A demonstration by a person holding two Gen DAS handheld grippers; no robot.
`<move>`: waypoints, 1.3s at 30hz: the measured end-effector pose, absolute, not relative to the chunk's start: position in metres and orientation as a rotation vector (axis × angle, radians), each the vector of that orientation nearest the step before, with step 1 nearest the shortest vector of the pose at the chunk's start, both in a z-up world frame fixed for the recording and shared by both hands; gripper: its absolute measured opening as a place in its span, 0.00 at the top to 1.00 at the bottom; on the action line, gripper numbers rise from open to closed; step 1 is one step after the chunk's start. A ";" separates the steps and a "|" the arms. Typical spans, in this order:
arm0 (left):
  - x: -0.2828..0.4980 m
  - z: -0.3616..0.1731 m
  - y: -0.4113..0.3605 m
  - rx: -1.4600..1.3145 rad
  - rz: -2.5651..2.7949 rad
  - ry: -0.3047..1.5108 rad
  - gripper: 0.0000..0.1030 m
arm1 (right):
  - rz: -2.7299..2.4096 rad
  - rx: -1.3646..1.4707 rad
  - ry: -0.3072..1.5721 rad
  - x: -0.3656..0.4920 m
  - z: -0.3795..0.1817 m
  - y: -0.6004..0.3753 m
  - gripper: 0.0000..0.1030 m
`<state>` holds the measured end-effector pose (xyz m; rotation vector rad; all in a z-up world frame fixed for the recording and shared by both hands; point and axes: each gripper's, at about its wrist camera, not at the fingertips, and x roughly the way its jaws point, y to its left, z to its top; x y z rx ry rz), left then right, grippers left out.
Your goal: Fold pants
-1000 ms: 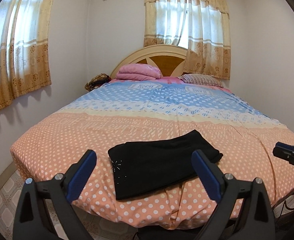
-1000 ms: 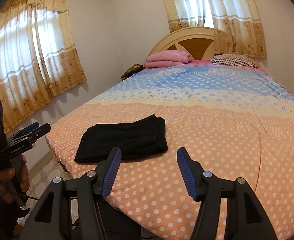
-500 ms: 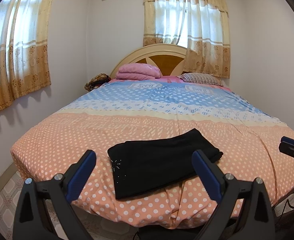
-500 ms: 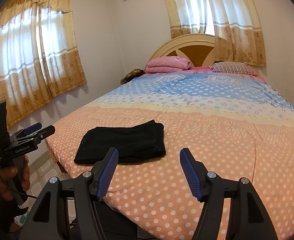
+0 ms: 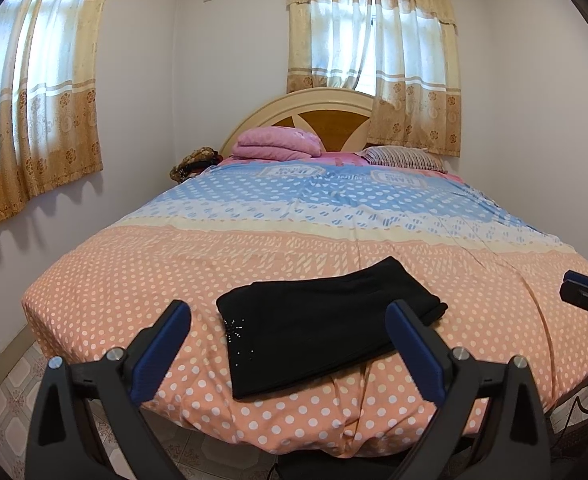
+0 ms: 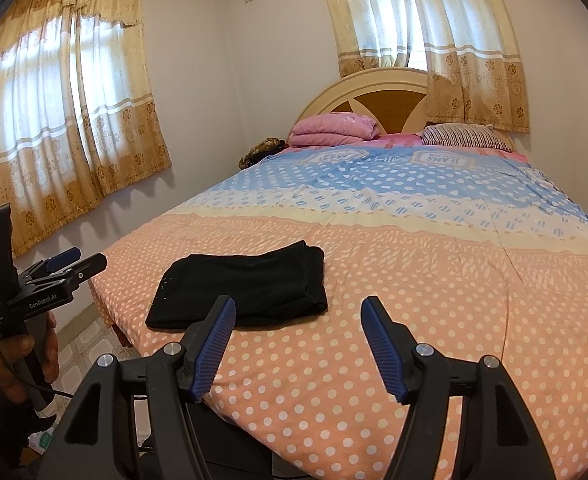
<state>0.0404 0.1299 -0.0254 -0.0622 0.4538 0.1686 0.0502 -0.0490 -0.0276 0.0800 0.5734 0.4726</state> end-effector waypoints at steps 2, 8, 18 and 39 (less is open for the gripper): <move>0.041 -0.025 0.130 -0.064 0.168 0.454 0.02 | 0.474 0.081 0.573 0.050 -0.027 -0.049 0.35; 0.041 -0.026 0.130 -0.065 0.167 0.456 0.02 | 0.477 0.073 0.575 0.049 -0.028 -0.049 0.35; 0.040 -0.025 0.130 -0.065 0.167 0.455 0.02 | 0.489 0.078 0.566 0.047 -0.026 -0.047 0.34; 0.040 -0.021 0.129 -0.061 0.169 0.441 0.00 | 0.490 0.064 0.566 0.045 -0.027 -0.043 0.33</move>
